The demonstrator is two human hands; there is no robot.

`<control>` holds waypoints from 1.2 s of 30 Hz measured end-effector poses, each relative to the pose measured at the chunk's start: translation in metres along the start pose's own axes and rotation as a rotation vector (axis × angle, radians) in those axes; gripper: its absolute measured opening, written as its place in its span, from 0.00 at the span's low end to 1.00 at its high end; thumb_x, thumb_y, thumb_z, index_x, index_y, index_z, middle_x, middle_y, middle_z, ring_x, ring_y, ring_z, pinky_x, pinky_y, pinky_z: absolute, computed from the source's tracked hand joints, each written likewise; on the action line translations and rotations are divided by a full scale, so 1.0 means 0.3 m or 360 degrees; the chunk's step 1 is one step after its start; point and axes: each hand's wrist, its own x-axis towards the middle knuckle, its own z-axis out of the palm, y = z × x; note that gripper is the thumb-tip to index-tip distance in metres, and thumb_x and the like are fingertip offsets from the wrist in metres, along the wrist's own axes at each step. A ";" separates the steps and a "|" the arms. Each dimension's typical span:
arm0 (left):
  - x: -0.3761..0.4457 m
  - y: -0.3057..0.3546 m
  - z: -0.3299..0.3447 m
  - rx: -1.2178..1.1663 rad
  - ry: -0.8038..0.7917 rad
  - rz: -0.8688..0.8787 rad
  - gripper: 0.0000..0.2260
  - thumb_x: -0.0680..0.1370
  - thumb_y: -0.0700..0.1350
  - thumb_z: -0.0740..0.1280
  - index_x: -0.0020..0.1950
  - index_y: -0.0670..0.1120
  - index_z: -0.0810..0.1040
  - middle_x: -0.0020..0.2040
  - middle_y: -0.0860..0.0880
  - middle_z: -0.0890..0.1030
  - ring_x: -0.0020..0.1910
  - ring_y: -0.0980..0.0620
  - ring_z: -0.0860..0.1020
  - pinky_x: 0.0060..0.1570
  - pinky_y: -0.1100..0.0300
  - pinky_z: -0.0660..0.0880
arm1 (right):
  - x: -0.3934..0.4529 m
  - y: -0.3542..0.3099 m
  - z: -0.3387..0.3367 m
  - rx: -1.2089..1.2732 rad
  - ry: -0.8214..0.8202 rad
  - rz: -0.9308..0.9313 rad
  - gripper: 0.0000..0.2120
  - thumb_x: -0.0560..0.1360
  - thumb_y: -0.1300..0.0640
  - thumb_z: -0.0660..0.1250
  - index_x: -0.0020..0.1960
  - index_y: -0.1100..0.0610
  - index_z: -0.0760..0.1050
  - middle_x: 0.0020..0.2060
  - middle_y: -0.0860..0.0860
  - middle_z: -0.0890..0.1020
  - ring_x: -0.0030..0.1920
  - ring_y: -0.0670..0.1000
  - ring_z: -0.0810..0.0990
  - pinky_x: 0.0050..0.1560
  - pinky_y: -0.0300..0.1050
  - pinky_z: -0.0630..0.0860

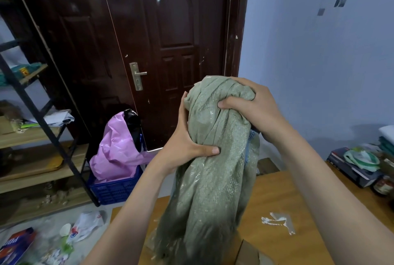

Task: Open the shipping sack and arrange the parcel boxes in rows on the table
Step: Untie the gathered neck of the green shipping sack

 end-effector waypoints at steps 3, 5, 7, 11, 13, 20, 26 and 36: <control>0.000 0.023 0.015 -0.0035 0.0025 0.0023 0.67 0.54 0.52 0.84 0.77 0.65 0.39 0.77 0.54 0.61 0.72 0.58 0.68 0.70 0.54 0.70 | -0.007 -0.013 0.011 0.0195 0.0056 0.0080 0.12 0.68 0.58 0.75 0.51 0.48 0.83 0.44 0.43 0.86 0.45 0.42 0.85 0.41 0.37 0.78; 0.009 0.049 0.023 -0.0041 0.0069 0.0099 0.65 0.56 0.47 0.83 0.77 0.63 0.40 0.75 0.60 0.62 0.72 0.59 0.68 0.69 0.55 0.70 | -0.013 -0.012 0.021 0.0401 0.0114 0.0207 0.06 0.69 0.57 0.74 0.46 0.52 0.83 0.42 0.47 0.87 0.44 0.46 0.85 0.41 0.40 0.80; 0.018 0.073 0.026 -0.0037 0.0085 0.0155 0.64 0.59 0.40 0.81 0.78 0.60 0.38 0.68 0.74 0.65 0.70 0.65 0.69 0.65 0.63 0.72 | -0.017 -0.006 0.028 0.0662 0.0115 0.0317 0.09 0.70 0.56 0.72 0.50 0.55 0.83 0.46 0.52 0.87 0.48 0.51 0.86 0.50 0.49 0.82; 0.035 0.070 0.036 -0.0050 0.0105 0.0158 0.65 0.59 0.36 0.83 0.78 0.60 0.39 0.69 0.69 0.68 0.68 0.65 0.71 0.63 0.64 0.73 | -0.020 0.016 0.042 0.1068 -0.0047 0.0414 0.18 0.74 0.53 0.67 0.61 0.59 0.79 0.54 0.57 0.84 0.54 0.56 0.83 0.58 0.56 0.79; 0.038 0.069 0.047 -0.0103 0.0187 0.0147 0.58 0.56 0.42 0.82 0.75 0.62 0.50 0.70 0.56 0.70 0.67 0.61 0.74 0.63 0.60 0.75 | -0.022 0.024 0.057 0.1222 -0.0163 0.0439 0.15 0.77 0.54 0.62 0.59 0.60 0.79 0.47 0.56 0.84 0.48 0.54 0.83 0.49 0.49 0.81; 0.044 0.063 0.063 -0.0142 0.0443 0.0151 0.47 0.54 0.41 0.85 0.61 0.68 0.62 0.64 0.58 0.73 0.62 0.61 0.77 0.56 0.59 0.78 | -0.023 0.041 0.047 0.1138 -0.0290 0.0627 0.13 0.79 0.50 0.61 0.51 0.56 0.81 0.41 0.55 0.85 0.40 0.53 0.85 0.39 0.45 0.82; 0.048 0.032 0.077 -0.0157 0.0659 0.0077 0.41 0.60 0.39 0.83 0.61 0.65 0.64 0.62 0.58 0.75 0.59 0.62 0.78 0.56 0.58 0.78 | -0.012 0.059 0.051 0.0657 -0.0247 0.0718 0.27 0.75 0.32 0.59 0.63 0.50 0.78 0.54 0.53 0.85 0.55 0.53 0.84 0.60 0.53 0.77; 0.071 0.028 0.084 -0.0181 0.0779 -0.0033 0.40 0.67 0.47 0.79 0.70 0.52 0.58 0.60 0.56 0.74 0.58 0.62 0.77 0.52 0.67 0.77 | -0.037 0.157 0.062 -0.0154 -0.0403 -0.0085 0.64 0.55 0.48 0.85 0.74 0.30 0.44 0.73 0.46 0.62 0.71 0.46 0.68 0.70 0.52 0.70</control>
